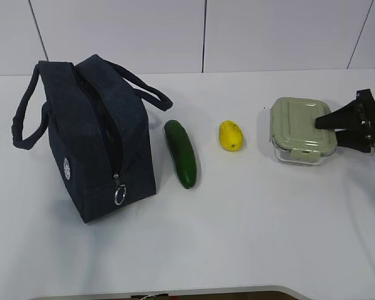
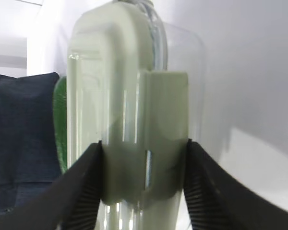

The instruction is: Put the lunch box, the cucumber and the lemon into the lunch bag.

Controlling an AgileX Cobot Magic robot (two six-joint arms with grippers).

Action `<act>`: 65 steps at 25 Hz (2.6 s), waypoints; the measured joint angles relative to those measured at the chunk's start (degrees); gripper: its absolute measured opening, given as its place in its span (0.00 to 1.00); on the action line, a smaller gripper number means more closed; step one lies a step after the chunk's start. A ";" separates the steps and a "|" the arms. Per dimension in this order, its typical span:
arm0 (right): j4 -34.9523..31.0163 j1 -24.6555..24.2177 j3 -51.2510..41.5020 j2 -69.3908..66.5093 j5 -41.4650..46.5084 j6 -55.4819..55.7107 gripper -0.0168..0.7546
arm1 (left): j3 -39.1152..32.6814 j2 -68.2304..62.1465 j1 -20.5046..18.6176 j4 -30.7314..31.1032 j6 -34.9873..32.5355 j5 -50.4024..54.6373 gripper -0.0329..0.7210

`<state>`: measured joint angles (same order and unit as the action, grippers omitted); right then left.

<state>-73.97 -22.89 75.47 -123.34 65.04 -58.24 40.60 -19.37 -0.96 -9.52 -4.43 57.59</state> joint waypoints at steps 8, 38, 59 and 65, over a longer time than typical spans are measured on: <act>0.21 0.00 0.88 4.80 0.13 3.03 0.51 | 0.38 -11.39 0.00 -10.30 -0.48 -8.94 0.48; 1.21 16.52 19.20 8.50 2.40 14.18 0.51 | 16.75 -59.89 6.91 -43.37 -13.22 -11.03 0.62; 1.49 21.99 20.36 8.50 3.13 16.25 0.51 | 18.60 -64.85 10.29 -39.16 -13.55 -15.71 0.62; 1.49 23.78 21.24 8.50 3.13 16.47 0.51 | 18.60 -67.47 10.29 -40.30 -13.55 -15.82 0.59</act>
<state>-72.48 0.89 96.71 -114.83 68.17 -41.77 59.20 -86.84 9.33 -49.82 -17.98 41.77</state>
